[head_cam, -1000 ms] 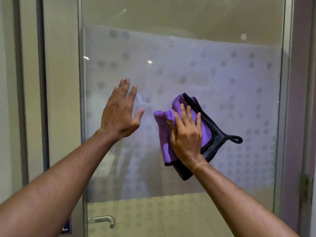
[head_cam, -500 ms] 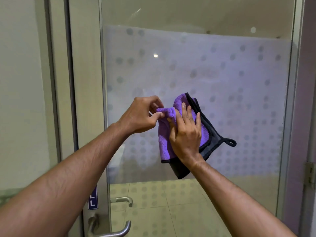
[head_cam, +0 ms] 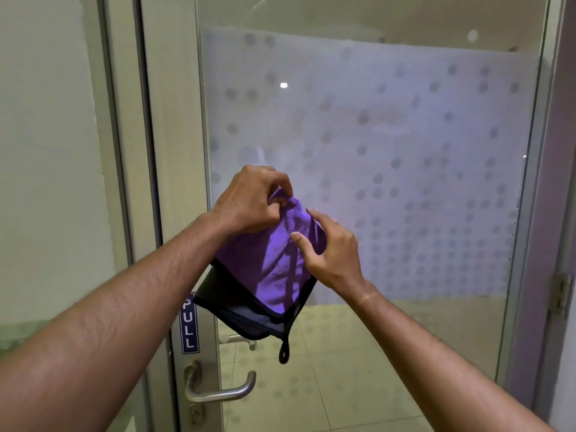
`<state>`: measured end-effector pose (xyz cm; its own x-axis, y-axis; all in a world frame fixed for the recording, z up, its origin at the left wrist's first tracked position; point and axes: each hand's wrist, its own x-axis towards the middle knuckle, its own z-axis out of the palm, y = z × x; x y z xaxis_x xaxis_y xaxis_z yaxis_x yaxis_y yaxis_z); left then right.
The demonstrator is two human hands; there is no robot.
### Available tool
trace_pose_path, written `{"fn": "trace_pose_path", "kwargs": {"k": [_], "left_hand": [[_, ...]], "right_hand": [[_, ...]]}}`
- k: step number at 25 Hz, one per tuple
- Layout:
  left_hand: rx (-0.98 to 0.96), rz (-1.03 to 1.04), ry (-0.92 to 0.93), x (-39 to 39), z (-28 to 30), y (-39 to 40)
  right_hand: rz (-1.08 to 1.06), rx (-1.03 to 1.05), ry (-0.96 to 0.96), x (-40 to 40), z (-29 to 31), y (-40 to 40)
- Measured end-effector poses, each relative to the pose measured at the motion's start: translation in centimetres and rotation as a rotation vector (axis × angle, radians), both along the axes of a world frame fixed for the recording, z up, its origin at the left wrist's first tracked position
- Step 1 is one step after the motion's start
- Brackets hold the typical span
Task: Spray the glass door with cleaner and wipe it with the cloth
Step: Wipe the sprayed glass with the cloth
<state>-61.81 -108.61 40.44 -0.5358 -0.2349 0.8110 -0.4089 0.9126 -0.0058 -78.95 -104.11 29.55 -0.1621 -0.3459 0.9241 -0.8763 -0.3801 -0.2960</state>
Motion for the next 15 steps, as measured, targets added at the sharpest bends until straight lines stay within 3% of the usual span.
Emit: {"fn": "trace_pose_path", "kwargs": {"k": [8,15], "left_hand": [[0.069,0.002,0.082,2.3,-0.3,-0.1],[0.135,0.122,0.164,5.4,-0.6,0.7]], "right_hand": [[0.341,0.415,-0.233,-1.5,1.7,-0.2],[0.277,0.545,-0.071,-2.7,2.5,-0.9]]}}
